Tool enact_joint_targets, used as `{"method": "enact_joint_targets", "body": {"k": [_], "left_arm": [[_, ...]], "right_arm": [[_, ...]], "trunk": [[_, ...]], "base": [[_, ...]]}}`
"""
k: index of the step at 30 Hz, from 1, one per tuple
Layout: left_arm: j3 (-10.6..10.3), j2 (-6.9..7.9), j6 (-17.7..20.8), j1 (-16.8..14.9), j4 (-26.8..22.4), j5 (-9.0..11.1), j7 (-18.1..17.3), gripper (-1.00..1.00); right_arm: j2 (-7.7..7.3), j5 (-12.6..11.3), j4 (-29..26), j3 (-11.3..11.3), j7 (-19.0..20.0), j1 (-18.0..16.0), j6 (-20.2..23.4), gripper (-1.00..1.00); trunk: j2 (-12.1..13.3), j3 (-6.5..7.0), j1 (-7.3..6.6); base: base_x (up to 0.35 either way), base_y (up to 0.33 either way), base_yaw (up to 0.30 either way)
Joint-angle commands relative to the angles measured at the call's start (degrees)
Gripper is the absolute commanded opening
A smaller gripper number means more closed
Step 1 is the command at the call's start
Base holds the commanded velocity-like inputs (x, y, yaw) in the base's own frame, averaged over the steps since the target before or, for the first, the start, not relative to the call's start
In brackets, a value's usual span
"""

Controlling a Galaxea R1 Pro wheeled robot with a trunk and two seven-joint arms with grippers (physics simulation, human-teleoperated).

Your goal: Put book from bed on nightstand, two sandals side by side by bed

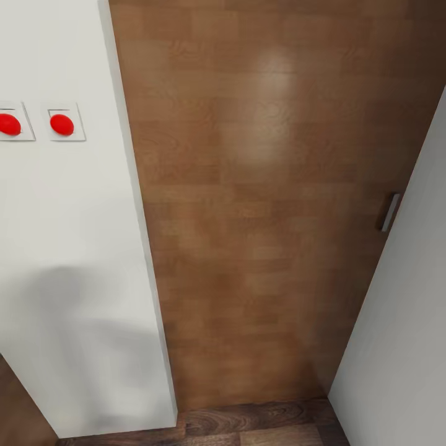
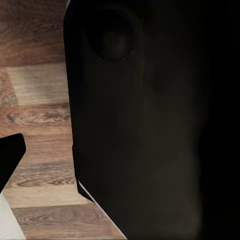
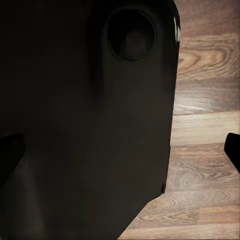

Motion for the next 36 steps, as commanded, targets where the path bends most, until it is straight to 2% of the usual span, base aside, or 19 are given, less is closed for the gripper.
{"method": "enact_joint_targets", "body": {"k": [1,36], "left_arm": [[-0.09,-0.18,-0.20,-0.09,-0.09,0.03,0.33,1.00],[-0.23,-0.18,-0.19,-0.09,-0.09,0.02,1.00,1.00]], "right_arm": [[-0.09,-0.33,-0.21,-0.33,0.18,-0.01,0.18,1.00],[-0.09,-0.32,-0.18,-0.45,0.18,-0.01,0.21,1.00]], "trunk": [[-0.02,-0.03,0.00],[-0.02,-0.03,0.00]], "base": [[0.000,0.000,0.000],[0.000,0.000,0.000]]}}
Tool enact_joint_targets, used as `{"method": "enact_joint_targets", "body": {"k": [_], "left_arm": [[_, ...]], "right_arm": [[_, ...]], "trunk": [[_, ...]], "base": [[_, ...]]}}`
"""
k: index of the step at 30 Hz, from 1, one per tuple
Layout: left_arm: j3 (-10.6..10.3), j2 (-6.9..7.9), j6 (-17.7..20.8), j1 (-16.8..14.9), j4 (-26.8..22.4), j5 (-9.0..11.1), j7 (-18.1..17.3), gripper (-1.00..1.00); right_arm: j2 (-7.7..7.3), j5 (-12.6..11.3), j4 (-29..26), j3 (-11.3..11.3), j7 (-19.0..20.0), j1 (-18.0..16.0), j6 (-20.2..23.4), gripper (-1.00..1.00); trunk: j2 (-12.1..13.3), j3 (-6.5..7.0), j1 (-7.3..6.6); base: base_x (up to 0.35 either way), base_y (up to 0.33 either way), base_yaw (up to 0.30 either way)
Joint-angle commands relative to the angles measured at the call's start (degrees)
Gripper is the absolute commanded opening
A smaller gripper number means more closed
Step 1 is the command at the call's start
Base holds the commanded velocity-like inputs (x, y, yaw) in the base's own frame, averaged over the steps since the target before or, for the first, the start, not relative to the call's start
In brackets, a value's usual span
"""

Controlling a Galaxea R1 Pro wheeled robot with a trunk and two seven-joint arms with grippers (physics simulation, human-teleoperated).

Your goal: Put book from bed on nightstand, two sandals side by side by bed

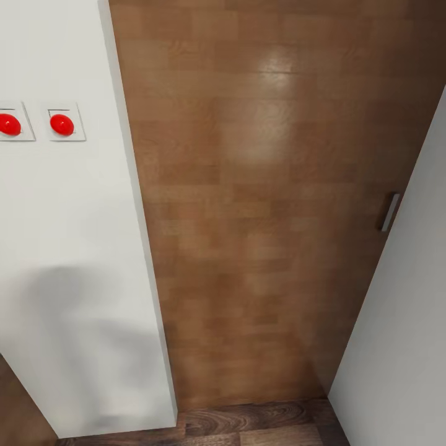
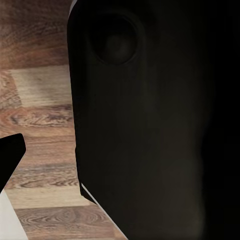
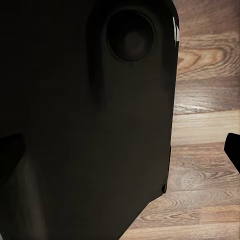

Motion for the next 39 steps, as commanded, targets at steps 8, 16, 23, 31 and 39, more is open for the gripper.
{"method": "enact_joint_targets", "body": {"k": [8,16,23,31,39], "left_arm": [[-0.10,0.01,-0.02,-0.01,-0.01,0.00,0.09,1.00],[-0.33,1.14,-2.59,-0.01,-0.01,-0.17,-0.06,1.00],[-0.41,1.43,-3.29,-0.01,-0.01,-0.22,-0.15,1.00],[-0.50,1.57,-3.54,-0.01,-0.01,-0.27,-0.19,1.00],[-0.56,1.63,-3.59,-0.01,-0.01,-0.31,-0.22,1.00]], "right_arm": [[-0.01,-0.02,0.00,-0.02,0.03,0.00,0.03,1.00],[-0.42,-0.44,0.10,-0.39,-0.04,0.00,0.00,1.00],[-0.54,-0.52,0.08,-0.50,-0.06,0.00,-0.01,1.00],[-0.56,-0.38,0.08,-0.29,0.00,0.00,-0.01,1.00],[-0.55,-0.23,0.08,-0.14,0.01,0.00,-0.01,1.00]], "trunk": [[-0.02,-0.03,0.00],[-0.02,-0.03,0.00],[-0.02,-0.03,0.00],[-0.02,-0.03,0.00],[-0.02,-0.04,0.00]], "base": [[0.000,0.000,0.000],[0.000,0.000,0.000],[0.000,0.000,0.000],[0.000,0.000,-0.018],[0.000,0.000,-0.094]]}}
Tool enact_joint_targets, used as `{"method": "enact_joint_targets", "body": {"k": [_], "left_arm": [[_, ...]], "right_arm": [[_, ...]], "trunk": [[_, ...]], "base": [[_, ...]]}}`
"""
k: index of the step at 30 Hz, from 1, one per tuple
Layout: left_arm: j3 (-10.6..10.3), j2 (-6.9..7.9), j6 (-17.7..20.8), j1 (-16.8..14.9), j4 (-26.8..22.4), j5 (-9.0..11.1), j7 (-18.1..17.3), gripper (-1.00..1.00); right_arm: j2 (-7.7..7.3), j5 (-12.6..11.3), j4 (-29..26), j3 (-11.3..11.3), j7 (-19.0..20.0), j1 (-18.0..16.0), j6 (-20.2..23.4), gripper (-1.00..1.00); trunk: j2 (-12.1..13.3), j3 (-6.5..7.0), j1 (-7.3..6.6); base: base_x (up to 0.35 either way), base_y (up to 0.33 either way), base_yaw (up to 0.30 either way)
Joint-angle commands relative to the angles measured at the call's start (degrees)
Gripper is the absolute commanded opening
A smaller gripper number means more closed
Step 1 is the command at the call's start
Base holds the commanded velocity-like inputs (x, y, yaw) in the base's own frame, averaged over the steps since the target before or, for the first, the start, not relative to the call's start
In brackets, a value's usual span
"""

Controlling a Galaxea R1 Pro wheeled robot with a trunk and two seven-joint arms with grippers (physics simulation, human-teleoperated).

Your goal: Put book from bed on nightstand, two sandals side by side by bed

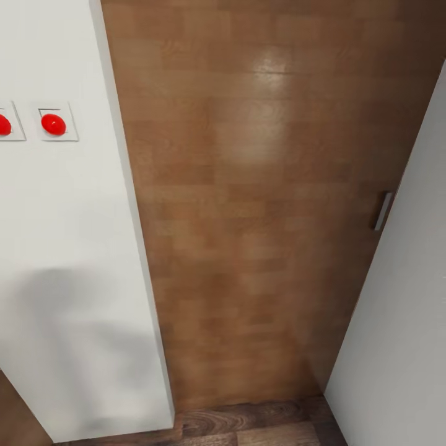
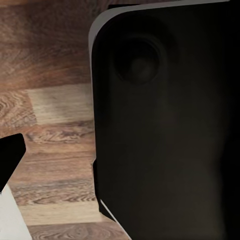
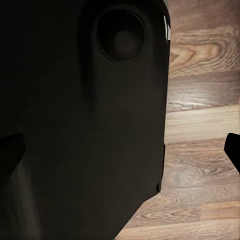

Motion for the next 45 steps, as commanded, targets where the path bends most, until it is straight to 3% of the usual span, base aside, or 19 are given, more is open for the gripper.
{"method": "enact_joint_targets", "body": {"k": [1,45], "left_arm": [[-0.08,0.01,-0.18,-0.01,0.01,-0.03,0.07,1.00],[-0.10,0.03,-0.29,0.01,0.01,-0.02,0.03,1.00]], "right_arm": [[0.02,-0.03,-0.01,-0.02,0.02,-0.01,0.02,1.00],[0.28,0.16,0.07,0.38,0.11,-0.01,0.10,1.00]], "trunk": [[-0.02,-0.05,0.00],[-0.02,-1.35,0.00]], "base": [[0.000,0.000,-0.171],[0.000,0.000,-0.245]]}}
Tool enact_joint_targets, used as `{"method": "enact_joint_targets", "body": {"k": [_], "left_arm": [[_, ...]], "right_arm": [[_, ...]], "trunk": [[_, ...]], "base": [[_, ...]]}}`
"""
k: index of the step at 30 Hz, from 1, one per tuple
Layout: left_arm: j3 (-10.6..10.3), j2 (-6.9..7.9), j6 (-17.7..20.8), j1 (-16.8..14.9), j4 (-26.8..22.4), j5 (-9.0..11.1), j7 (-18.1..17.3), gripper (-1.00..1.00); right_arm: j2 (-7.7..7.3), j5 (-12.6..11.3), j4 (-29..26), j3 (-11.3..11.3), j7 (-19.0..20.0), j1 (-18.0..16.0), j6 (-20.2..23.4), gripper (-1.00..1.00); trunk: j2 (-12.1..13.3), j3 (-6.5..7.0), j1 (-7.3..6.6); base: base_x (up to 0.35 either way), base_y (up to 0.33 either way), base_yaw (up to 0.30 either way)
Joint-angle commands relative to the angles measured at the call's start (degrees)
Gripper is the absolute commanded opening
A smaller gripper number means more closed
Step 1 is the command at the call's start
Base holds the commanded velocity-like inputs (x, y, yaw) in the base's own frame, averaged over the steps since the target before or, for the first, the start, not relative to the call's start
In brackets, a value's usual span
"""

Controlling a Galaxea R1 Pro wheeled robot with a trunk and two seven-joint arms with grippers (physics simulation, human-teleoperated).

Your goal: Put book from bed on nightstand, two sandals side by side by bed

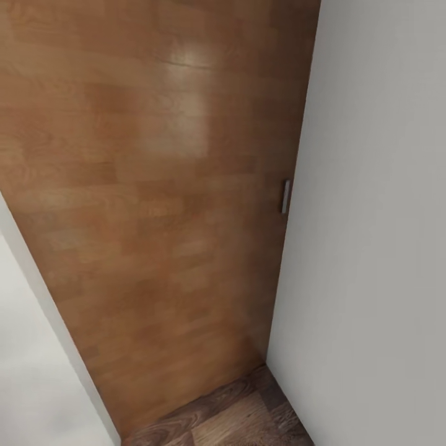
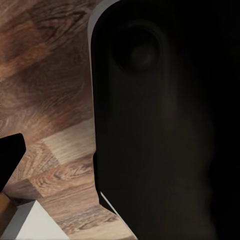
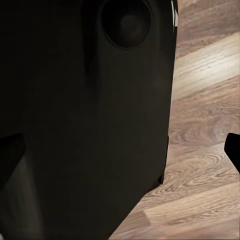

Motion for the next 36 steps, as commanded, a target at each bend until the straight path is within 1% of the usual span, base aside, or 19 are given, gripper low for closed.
{"method": "enact_joint_targets", "body": {"k": [1,10,27,36], "left_arm": [[-0.08,0.00,-0.18,-0.01,0.01,-0.03,0.05,1.00],[-0.08,0.00,-0.18,-0.02,0.01,-0.02,0.04,1.00],[-0.08,0.00,-0.18,-0.02,0.01,-0.02,0.04,1.00],[-0.08,0.00,-0.18,-0.02,0.01,-0.03,0.07,1.00]], "right_arm": [[-0.01,-0.04,-0.02,-0.02,0.03,-0.02,0.01,1.00],[-0.07,-0.06,-0.06,-0.10,0.03,-0.02,-0.04,1.00],[-0.10,-0.07,-0.08,-0.08,0.03,-0.02,-0.05,1.00],[-0.14,-0.02,-0.08,-0.12,0.03,-0.02,-0.33,1.00]], "trunk": [[-0.02,-0.08,0.00],[-0.02,-0.28,0.00],[-0.02,-0.33,0.00],[-0.02,-0.08,0.00]], "base": [[0.000,0.000,-0.168],[0.000,0.000,-0.084],[0.000,0.000,-0.011],[0.000,0.000,-0.085]]}}
